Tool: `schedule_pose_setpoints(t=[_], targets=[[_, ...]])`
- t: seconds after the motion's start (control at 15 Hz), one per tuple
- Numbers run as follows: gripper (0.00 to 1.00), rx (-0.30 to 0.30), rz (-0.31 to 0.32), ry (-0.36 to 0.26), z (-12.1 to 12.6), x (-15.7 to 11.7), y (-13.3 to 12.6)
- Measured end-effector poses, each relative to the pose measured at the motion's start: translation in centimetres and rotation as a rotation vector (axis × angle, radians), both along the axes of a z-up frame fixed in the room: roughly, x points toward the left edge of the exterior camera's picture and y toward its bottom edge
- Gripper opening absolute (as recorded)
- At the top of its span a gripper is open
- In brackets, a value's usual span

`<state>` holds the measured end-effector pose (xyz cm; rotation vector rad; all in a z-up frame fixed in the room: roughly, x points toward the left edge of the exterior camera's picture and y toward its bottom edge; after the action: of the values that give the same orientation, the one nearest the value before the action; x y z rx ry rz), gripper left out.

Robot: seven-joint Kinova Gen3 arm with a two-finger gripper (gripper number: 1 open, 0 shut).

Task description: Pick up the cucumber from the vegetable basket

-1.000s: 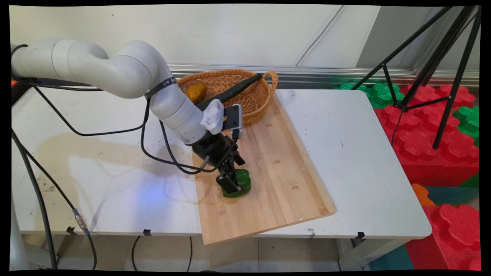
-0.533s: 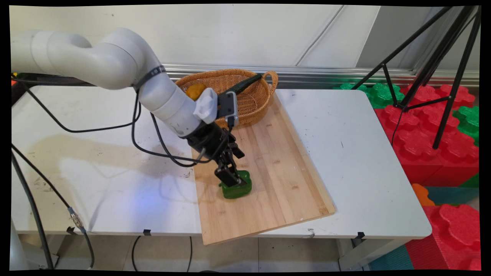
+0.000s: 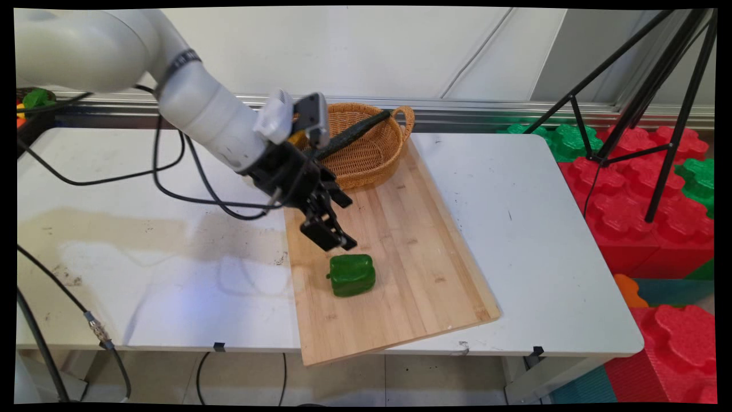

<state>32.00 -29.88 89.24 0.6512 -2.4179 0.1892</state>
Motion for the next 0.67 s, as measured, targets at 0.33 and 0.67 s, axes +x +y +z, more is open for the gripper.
schedule_pose_setpoints(t=[0.33,0.67], targets=[[1.0,-0.018,0.061,0.014,3.3,3.6,0.8],[1.0,-0.043,0.138,0.004,5.4,7.5,0.2]])
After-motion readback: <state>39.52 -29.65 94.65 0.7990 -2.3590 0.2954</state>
